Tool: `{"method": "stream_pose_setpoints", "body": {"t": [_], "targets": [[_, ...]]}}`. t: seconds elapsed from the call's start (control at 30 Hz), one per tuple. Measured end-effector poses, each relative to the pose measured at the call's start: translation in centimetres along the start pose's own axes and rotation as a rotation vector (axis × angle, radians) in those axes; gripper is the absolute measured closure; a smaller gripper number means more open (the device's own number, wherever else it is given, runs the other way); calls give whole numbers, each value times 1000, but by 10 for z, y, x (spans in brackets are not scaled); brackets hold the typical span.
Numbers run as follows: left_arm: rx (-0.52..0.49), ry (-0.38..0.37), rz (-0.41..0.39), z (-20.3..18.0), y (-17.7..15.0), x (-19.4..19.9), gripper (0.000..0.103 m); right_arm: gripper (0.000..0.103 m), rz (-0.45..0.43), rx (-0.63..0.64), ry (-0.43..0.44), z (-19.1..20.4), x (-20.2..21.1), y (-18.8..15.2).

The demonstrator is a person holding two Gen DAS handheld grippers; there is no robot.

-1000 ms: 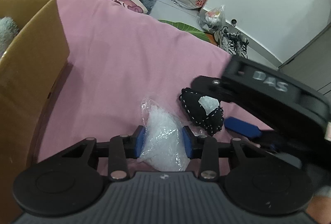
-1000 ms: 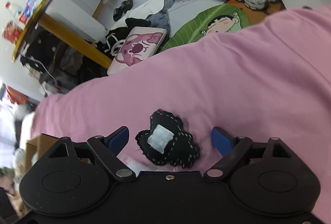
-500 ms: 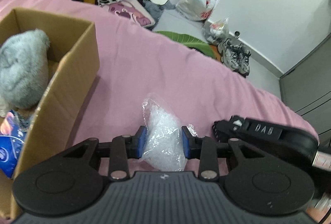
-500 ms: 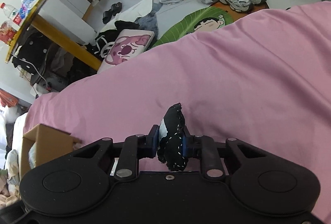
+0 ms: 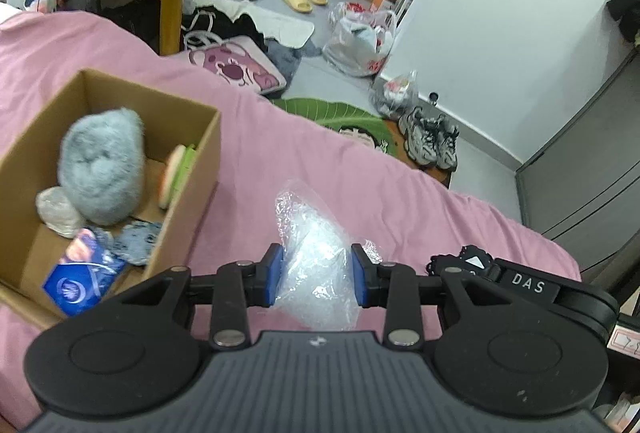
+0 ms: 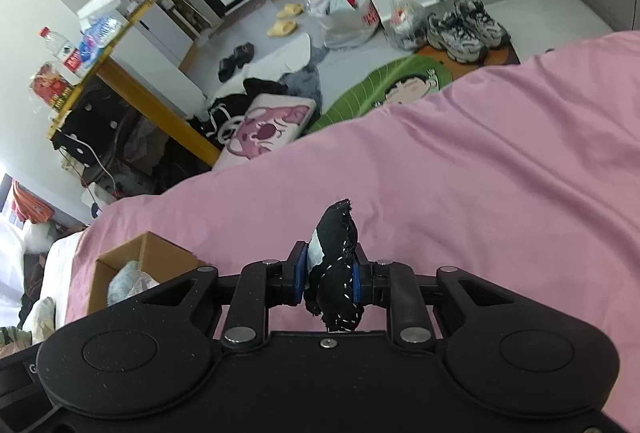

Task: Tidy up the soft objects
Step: 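Carry the bead bag with the left tool and black patch with the right tool to the box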

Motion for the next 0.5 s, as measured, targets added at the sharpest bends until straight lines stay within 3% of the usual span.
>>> {"method": "stream_pose_setpoints", "body": {"t": [0.5], "targets": [[4, -10, -99, 37, 9, 77, 69, 81, -96, 15, 60, 34, 60, -9]]}}
Point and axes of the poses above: each gripper's, at about its wrist camera, not at the fingertips, and x roughly against the way its jaws point, z to its left, y to its top, the point moved 2 cm from there along -x, roughly the way its jaws point
